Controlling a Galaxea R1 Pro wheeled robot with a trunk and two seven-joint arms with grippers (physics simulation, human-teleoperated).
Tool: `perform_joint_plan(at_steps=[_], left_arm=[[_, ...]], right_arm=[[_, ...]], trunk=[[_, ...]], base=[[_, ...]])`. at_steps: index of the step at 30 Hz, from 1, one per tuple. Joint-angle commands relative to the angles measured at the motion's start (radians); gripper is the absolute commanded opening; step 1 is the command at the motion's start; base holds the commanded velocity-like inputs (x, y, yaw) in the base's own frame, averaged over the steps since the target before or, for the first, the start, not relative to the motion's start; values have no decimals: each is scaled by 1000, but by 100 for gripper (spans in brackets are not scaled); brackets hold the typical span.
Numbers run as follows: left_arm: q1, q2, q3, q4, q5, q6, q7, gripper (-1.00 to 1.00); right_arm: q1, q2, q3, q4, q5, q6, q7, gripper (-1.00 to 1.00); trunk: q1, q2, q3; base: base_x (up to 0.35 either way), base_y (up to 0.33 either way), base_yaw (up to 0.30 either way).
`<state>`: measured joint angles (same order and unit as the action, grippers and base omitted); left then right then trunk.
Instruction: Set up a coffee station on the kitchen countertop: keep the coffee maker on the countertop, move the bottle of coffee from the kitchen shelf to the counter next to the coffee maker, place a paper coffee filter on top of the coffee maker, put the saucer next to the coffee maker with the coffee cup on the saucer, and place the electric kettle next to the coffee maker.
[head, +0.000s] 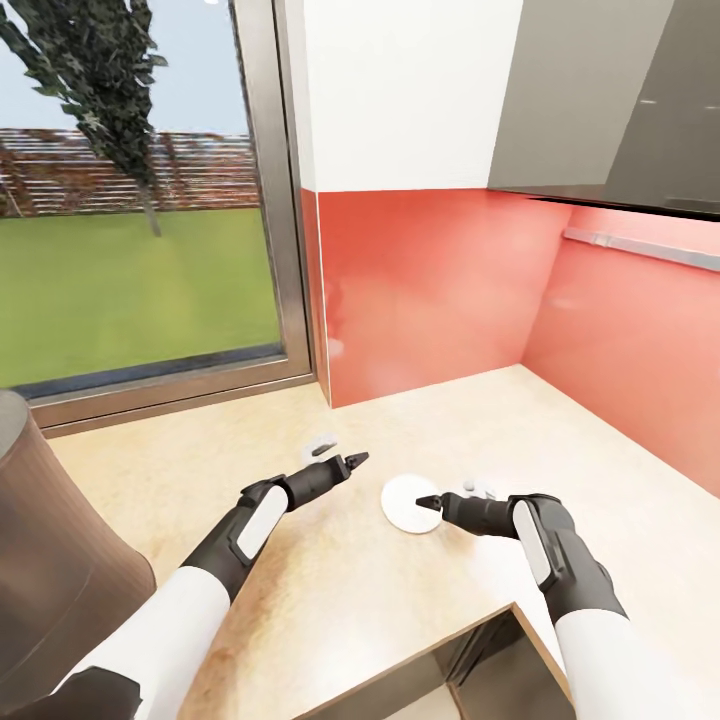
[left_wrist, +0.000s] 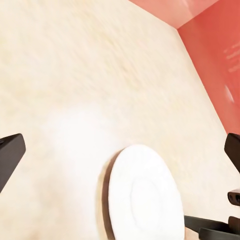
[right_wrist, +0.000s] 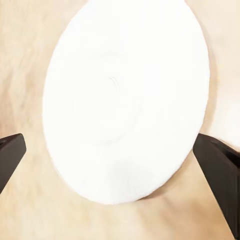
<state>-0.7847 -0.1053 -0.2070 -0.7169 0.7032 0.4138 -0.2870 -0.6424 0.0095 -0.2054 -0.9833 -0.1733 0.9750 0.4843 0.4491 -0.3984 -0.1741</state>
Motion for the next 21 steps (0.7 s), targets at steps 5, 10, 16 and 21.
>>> perform_joint_plan(at_steps=[5,10,16,21], left_arm=[[-1,-1,0,2,6,5,0,100],[1,-3,1,29,20,6,0,100],[1,-8,-1,89,117,4,0,100],[1,-28,-2,103,153,5,0,100]], right_arm=[[0,0,-3,0,11,5,0,100],[0,-1,-3,0,15,5,0,100],[-1,-2,-3,1,17,5,0,100],[0,-4,-3,0,17,6,0,100]], trunk=[[1,-2,-2],[1,-2,-2],[1,-2,-2],[1,-2,-2]], base=[[110,0,0],[12,0,0],[1,0,0],[0,0,0]])
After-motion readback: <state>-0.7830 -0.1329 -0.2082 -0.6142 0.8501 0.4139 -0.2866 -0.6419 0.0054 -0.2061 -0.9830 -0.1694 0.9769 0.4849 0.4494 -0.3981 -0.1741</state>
